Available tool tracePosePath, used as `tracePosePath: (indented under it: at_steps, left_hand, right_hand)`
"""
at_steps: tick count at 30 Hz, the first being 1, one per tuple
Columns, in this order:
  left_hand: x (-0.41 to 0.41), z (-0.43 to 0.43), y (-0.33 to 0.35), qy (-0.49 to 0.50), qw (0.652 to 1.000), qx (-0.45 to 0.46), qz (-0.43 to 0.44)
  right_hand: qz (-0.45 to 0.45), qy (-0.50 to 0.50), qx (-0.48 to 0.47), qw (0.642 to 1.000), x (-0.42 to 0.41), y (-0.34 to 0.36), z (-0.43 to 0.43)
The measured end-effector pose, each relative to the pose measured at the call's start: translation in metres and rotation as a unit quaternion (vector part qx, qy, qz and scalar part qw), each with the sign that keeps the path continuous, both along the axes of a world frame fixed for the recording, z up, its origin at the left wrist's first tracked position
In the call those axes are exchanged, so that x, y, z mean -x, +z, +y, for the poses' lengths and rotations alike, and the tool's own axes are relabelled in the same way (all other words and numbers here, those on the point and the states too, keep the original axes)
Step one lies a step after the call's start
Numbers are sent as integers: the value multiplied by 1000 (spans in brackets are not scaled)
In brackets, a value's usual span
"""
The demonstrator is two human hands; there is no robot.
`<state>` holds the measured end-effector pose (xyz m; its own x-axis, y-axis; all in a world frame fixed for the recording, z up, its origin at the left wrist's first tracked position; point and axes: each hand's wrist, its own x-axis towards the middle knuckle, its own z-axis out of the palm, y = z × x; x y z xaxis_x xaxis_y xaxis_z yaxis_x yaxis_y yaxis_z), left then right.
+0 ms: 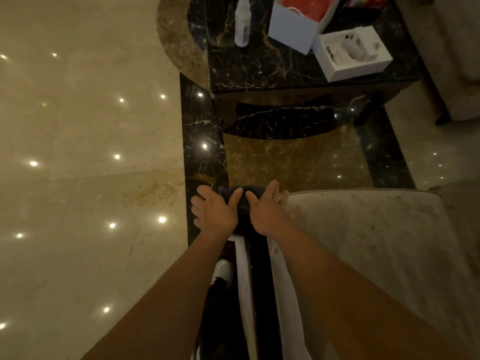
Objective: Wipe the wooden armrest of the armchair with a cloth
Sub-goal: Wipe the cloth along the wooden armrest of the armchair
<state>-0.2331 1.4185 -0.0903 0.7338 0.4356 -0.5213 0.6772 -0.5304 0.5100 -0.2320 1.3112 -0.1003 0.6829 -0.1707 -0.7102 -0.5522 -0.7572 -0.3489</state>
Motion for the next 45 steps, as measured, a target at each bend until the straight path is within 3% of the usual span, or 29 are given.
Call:
tracePosePath:
  at_steps: [3,6,8,13,16,20,25,32,35,38,45]
  left_hand:
    - [-34,12,-16,-44,997,55,-17]
    - [-58,18,-23,-5,976,212,52]
    - [-64,21,-25,5,966,246,83]
    - [-41,18,-19,-46,990,135,2]
    - [-4,11,-10,-91,994,49,-26]
    - [49,4,-6,-109,992,12,-63]
    - [71,-3,-6,-58,995,40,-66]
    - [15,4,-13,-62,992,32,-108]
    - [-8,17,-25,-66,985,130,-88]
    - [-29,27,-34,-38,966,253,-39]
    - [-6,27,-38,-132,939,251,-193]
  right_hand:
    - [6,58,-5,998,-32,-8,-6]
    - [27,61,-16,998,-51,-12,-4]
    - [28,50,-29,998,-54,-12,0]
    - [-29,5,-107,994,-24,-1,-3]
    - [-41,9,-71,997,9,7,-7]
    - [-51,7,-51,997,53,19,-6]
    - [-50,14,-28,998,70,22,-6]
    - [-85,23,-36,996,15,6,-3]
    - [-78,50,-53,994,-8,1,-3]
    - [-71,44,-136,987,-28,0,-3]
    - [-182,51,-222,957,-17,0,-3]
